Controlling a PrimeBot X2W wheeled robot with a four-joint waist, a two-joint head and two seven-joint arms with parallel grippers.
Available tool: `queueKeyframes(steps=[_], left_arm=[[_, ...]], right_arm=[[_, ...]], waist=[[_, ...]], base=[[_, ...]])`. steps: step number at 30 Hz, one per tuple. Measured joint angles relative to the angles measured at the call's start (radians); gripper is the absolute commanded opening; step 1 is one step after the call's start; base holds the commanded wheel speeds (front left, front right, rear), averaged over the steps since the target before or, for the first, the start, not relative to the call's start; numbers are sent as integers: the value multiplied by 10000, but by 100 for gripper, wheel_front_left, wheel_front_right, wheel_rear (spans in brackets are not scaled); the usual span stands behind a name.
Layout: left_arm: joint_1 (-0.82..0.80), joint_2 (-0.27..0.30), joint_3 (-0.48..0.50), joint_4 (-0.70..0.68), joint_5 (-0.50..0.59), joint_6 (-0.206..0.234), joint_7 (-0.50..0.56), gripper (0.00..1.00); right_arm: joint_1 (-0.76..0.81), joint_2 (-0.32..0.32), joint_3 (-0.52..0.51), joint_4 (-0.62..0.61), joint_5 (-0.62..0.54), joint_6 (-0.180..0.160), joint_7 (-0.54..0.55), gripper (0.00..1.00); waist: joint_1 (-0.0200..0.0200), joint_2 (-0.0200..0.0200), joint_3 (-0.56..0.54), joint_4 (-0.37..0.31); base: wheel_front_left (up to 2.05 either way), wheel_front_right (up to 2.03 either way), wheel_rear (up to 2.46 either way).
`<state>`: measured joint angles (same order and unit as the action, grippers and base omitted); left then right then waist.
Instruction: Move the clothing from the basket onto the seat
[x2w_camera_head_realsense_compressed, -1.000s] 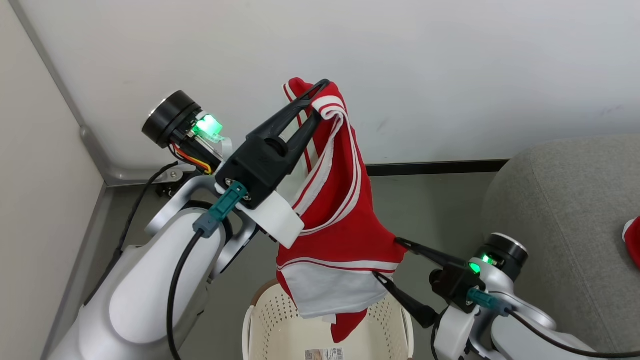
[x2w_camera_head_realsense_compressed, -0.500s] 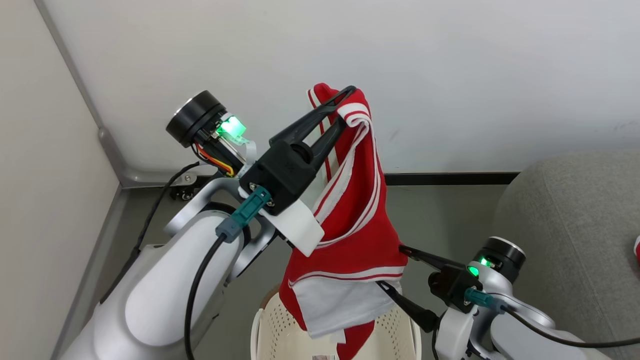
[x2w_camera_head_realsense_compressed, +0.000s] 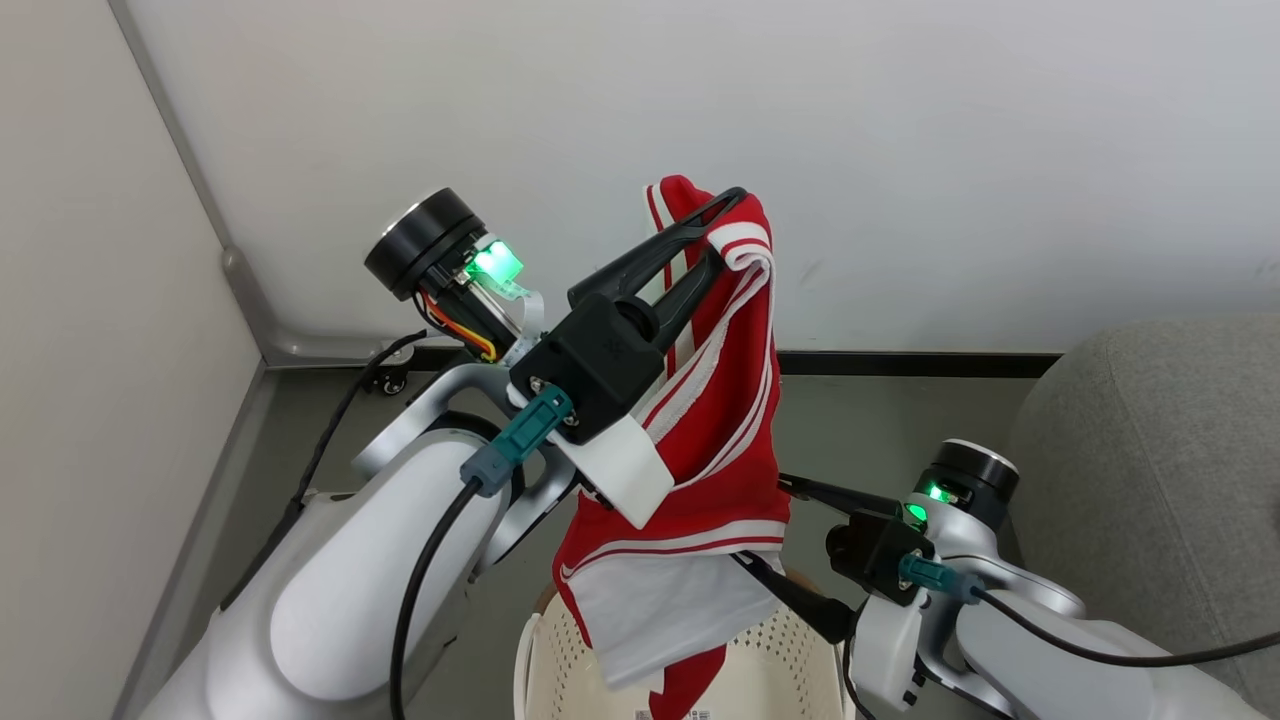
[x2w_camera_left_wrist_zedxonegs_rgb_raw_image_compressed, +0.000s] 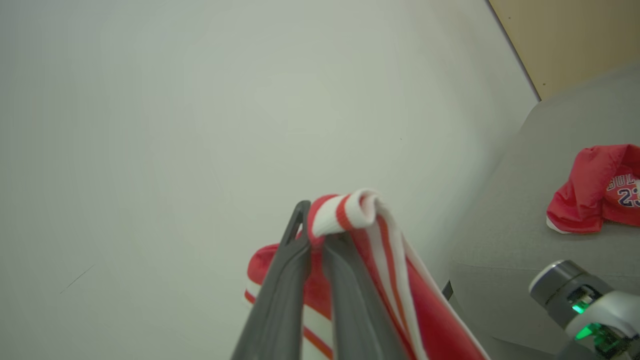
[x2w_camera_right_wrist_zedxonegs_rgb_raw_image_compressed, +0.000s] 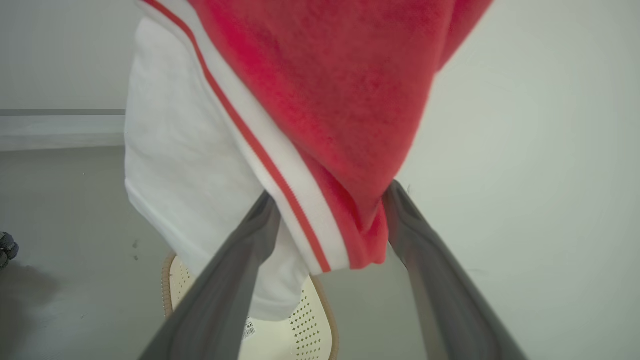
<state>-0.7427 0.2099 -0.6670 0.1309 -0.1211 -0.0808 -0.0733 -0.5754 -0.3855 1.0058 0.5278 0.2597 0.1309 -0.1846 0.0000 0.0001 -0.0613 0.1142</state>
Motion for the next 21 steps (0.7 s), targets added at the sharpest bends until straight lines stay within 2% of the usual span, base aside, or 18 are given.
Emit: queueKeyframes(steps=[1,3,4,5,6,15,21], left_arm=[[-5,-8,-2,-13,-10,-2,17,0],[-21,-15,-4,-27,-63,-2,27,0],[-27,-15,-4,-27,-82,-4,27,0],[-29,-13,-2,-27,-88,-4,29,0],[-29,-12,0,-27,-88,-4,29,0],[-12,102,182,178,-276,17,121,0],[327,263,445,516,-533,123,119,0]], right_arm=[[-33,35,63,25,63,0,-33,56],[-123,71,207,90,102,0,-102,56],[-201,84,291,128,125,0,-128,28],[-264,113,316,151,128,0,-190,11],[-328,159,337,180,130,0,-230,0],[-456,316,445,278,527,0,-458,0],[-378,169,-541,278,1348,4,-546,0]], waist=[[-1,0,11,10],[0,0,38,25],[0,0,53,30],[0,0,69,34],[0,0,86,35],[0,0,218,-27],[0,0,287,-203]], base=[[0,0,0],[0,0,0],[0,0,0],[0,0,0],[0,0,0],[0,0,0],[0,0,0]])
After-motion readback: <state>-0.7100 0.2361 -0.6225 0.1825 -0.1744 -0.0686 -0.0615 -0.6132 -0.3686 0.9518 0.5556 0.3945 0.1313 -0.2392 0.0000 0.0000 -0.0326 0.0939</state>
